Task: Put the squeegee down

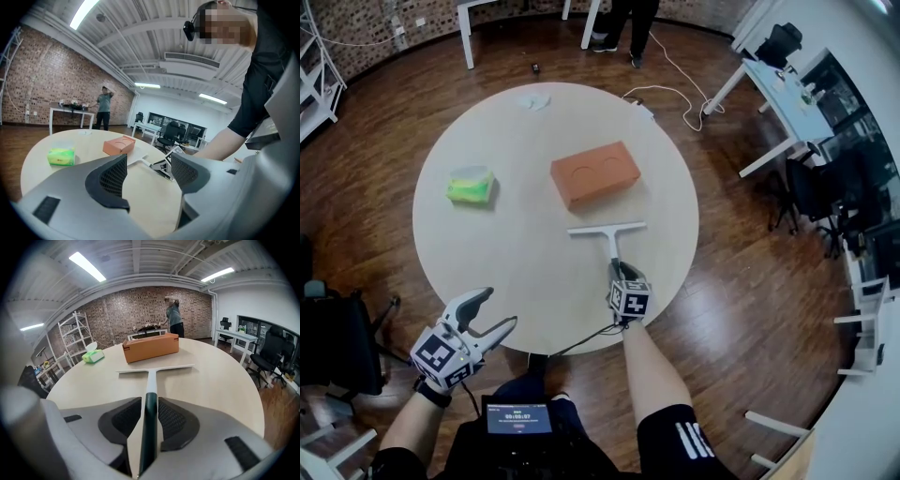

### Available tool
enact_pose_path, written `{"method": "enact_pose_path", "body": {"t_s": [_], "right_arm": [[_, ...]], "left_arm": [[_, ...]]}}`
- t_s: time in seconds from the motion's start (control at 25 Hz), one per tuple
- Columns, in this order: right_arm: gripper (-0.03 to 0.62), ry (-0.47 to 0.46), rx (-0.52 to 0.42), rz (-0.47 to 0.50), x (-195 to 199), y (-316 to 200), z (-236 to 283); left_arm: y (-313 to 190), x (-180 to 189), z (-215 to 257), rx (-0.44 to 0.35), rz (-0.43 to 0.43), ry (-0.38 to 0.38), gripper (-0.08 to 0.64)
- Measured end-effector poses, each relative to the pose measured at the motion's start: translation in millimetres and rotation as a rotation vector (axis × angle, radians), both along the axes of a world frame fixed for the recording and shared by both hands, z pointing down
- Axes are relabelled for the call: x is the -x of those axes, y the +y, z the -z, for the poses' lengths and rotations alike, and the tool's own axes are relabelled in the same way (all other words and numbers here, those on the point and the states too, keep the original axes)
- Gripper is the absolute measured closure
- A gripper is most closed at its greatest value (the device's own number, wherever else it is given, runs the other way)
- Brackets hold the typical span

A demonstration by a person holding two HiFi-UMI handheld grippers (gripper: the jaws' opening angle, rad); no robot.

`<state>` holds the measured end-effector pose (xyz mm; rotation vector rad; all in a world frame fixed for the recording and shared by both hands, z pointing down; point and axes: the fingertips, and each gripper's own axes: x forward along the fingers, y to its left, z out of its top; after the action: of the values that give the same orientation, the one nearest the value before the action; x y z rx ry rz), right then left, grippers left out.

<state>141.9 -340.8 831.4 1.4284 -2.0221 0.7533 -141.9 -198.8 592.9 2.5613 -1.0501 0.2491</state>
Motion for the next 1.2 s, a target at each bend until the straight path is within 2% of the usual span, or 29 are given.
{"method": "enact_pose_path", "body": {"t_s": [0.52,0.96,1.2], "right_arm": [[0.449,-0.104,-0.198,0.025,8,-9,129],[0.453,-0.239,-0.354,0.016,5,47,250],[0.457,-0.289,-0.416,0.021,3,80,294]], "left_arm": [[-14,-9,35,-0.068,-0.022,0.039,0.265],[-8,-11,66,-0.126,-0.063,0.045,0.265],[3,-23,84,-0.142,-0.094,0.039,0.265]]}}
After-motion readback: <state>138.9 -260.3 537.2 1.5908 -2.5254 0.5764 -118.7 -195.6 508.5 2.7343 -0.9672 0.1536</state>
